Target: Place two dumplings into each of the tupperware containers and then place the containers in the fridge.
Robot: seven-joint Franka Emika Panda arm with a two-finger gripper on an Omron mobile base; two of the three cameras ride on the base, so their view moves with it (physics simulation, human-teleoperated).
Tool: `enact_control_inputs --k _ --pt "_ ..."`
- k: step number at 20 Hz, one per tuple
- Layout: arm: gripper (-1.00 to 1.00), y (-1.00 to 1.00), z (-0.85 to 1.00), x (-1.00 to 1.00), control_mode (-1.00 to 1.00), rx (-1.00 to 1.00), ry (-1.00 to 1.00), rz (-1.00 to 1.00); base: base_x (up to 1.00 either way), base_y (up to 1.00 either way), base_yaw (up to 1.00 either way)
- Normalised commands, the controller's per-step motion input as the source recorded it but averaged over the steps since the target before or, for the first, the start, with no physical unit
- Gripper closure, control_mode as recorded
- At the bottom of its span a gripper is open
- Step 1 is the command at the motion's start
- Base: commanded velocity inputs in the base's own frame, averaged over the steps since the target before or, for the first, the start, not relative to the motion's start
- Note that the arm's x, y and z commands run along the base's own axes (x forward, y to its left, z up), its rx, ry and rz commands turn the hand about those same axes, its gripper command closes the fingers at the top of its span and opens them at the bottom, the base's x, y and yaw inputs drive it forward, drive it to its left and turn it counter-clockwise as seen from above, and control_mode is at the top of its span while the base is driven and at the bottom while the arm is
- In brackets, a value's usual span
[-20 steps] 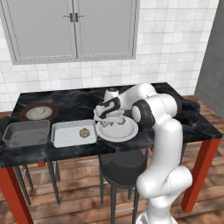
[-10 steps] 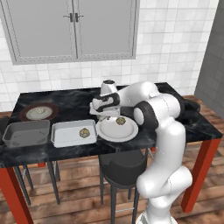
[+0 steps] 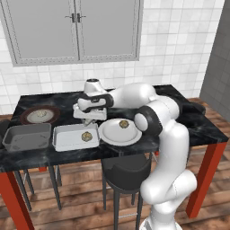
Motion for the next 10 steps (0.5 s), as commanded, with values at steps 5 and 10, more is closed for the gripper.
enact_control_inputs --k 5,10 --pt "1.0 0.88 0.0 -0.05 -1.0 -0.02 0.0 0.0 0.0 0.0 0.0" --pt "1.0 0.46 -0.01 -0.08 -1.0 -0.01 0.04 0.0 0.0 0.0 0.0"
